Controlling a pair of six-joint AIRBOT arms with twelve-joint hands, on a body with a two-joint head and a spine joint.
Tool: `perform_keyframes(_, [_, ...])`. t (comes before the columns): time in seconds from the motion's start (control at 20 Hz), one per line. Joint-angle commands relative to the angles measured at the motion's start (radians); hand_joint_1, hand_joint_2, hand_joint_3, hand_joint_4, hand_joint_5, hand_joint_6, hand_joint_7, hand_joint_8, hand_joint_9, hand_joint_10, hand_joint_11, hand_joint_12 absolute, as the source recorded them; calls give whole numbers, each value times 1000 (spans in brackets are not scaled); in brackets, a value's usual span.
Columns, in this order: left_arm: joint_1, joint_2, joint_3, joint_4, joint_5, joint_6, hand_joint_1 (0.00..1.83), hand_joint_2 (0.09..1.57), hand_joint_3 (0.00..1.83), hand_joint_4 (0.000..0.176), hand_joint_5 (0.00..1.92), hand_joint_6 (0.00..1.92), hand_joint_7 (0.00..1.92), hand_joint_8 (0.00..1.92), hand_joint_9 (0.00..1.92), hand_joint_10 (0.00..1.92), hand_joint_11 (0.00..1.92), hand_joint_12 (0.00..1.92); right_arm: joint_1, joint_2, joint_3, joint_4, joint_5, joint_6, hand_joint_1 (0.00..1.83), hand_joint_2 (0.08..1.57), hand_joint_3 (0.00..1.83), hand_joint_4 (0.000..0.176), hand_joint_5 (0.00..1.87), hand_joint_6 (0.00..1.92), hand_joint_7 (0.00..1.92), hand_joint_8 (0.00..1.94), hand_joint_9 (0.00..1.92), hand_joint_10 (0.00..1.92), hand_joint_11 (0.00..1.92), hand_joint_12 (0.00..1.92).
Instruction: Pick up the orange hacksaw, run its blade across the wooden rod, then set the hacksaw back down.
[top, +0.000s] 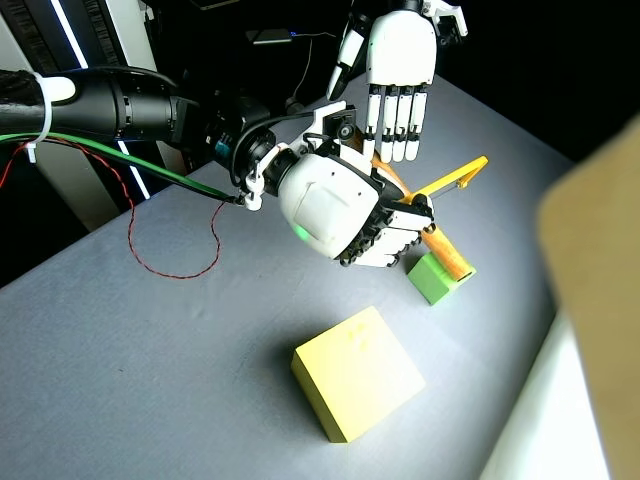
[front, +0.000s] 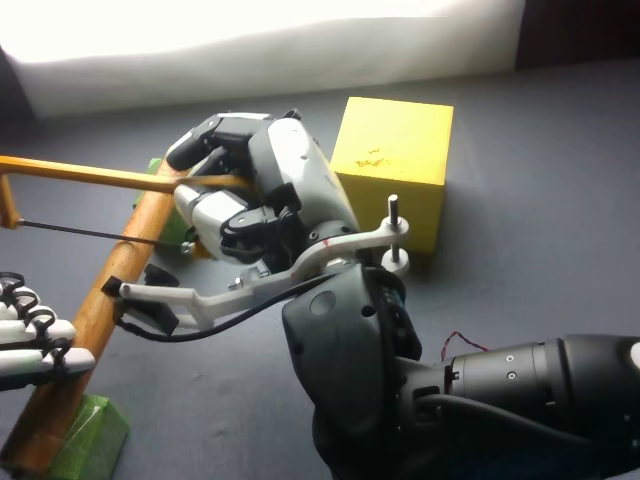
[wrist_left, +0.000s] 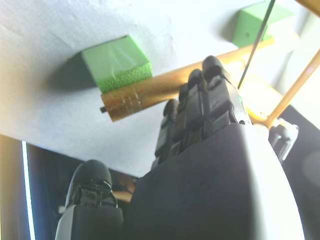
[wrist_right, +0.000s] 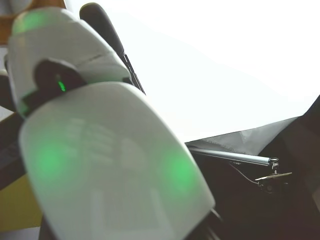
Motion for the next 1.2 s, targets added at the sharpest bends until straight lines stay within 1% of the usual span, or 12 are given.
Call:
perform_keyframes(0.0, [-7, -5, -4, -11, -28, 2, 0, 1193, 0, 0, 55, 0, 65, 1, 59, 1, 0, 250, -2, 16, -10, -114, 37, 14, 1361, 1171, 1, 0, 788, 1092, 876, 1200, 837, 1404, 698, 1509])
perform_keyframes(0.1, [-7, -6, -7, -11, -28, 2, 0, 1191, 0, 0, 51, 3, 67, 1, 56, 0, 0, 230, -24, 63, -29, -147, 27, 29, 1361, 1173, 0, 0, 780, 1094, 864, 1219, 844, 1401, 717, 1505])
perform_keyframes(0.2, [-7, -6, -7, -11, -27, 2, 0, 1188, 0, 0, 49, 1, 58, 0, 51, 0, 0, 228, -49, 112, -50, -183, 21, 52, 1356, 1186, 1, 0, 732, 1158, 847, 1245, 835, 1417, 704, 1515])
perform_keyframes(0.25, [-7, -6, -7, -11, -27, 2, 0, 1188, 0, 0, 57, 3, 66, 2, 59, 2, 0, 258, -60, 137, -65, -195, 21, 57, 1355, 1188, 1, 0, 729, 1162, 850, 1243, 826, 1427, 705, 1516])
perform_keyframes(0.45, [-7, -7, -6, -11, -27, 2, 0, 1202, 3, 0, 61, 5, 76, 6, 66, 6, 0, 253, -137, 278, -160, -243, 27, 85, 1361, 1172, 0, 0, 778, 1094, 876, 1212, 845, 1394, 698, 1533])
perform_keyframes(0.6, [-8, -8, -6, -11, -27, 2, 0, 1193, 0, 0, 43, 1, 69, 3, 61, 2, 0, 259, -179, 345, -207, -283, 32, 128, 1356, 1186, 0, 0, 740, 1140, 859, 1244, 818, 1432, 683, 1572])
perform_keyframes(0.7, [-8, -8, -6, -11, -27, 2, 0, 1191, 0, 0, 52, 3, 81, 4, 72, 4, 0, 284, -182, 387, -238, -285, 29, 140, 1359, 1177, 0, 0, 759, 1125, 873, 1214, 838, 1399, 682, 1560])
perform_keyframes(0.75, [-9, -9, -6, -11, -27, 2, 0, 1198, 1, 0, 42, 2, 70, 3, 60, 2, 0, 250, -177, 412, -254, -285, 23, 148, 1359, 1176, 0, 0, 757, 1137, 871, 1214, 840, 1392, 683, 1544])
perform_keyframes(0.85, [-9, -9, -6, -11, -27, 2, 0, 1193, 0, 0, 43, 1, 72, 1, 63, 2, 0, 269, -166, 459, -285, -286, 8, 159, 1357, 1182, 1, 0, 749, 1150, 861, 1231, 825, 1413, 666, 1568])
perform_keyframes(0.95, [-10, -10, -6, -11, -27, 2, 0, 1190, 0, 0, 36, 0, 67, 0, 59, 0, 0, 271, -162, 535, -339, -286, -6, 158, 1359, 1179, 0, 0, 758, 1131, 874, 1214, 828, 1410, 656, 1582])
perform_keyframes(1.05, [-10, -10, -5, -11, -27, 2, 0, 1193, 0, 0, 35, 0, 65, 1, 54, 0, 0, 248, -194, 593, -381, -297, 15, 177, 1359, 1178, 0, 0, 754, 1120, 882, 1207, 828, 1417, 669, 1580])
perform_keyframes(1.15, [-10, -10, -5, -11, -27, 2, 0, 1187, 0, 0, 38, 1, 71, 3, 59, 2, 0, 249, -239, 606, -389, -308, 55, 246, 1359, 1177, 0, 0, 765, 1104, 881, 1215, 826, 1415, 674, 1585])
